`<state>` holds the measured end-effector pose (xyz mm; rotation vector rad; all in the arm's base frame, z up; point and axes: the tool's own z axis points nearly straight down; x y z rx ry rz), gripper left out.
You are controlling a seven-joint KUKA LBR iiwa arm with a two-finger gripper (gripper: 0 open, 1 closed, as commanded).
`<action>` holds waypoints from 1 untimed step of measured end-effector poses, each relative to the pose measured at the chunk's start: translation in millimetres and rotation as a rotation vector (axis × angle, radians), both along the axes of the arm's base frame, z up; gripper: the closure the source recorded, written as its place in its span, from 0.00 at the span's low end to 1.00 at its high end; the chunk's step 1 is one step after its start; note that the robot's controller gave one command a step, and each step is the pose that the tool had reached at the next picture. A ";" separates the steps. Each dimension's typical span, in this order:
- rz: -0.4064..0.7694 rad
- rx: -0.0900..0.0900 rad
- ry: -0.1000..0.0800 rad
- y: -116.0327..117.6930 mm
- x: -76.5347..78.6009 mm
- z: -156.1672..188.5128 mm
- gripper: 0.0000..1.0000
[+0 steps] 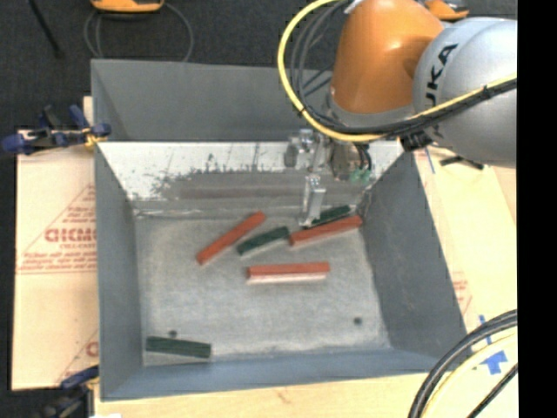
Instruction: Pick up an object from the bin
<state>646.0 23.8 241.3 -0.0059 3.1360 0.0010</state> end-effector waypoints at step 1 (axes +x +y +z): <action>0.242 -0.003 0.005 8.1 -7.2 -170.6 0.00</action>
Offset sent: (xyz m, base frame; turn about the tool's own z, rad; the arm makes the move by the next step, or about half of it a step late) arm -0.0076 0.0094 -0.1696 -0.2430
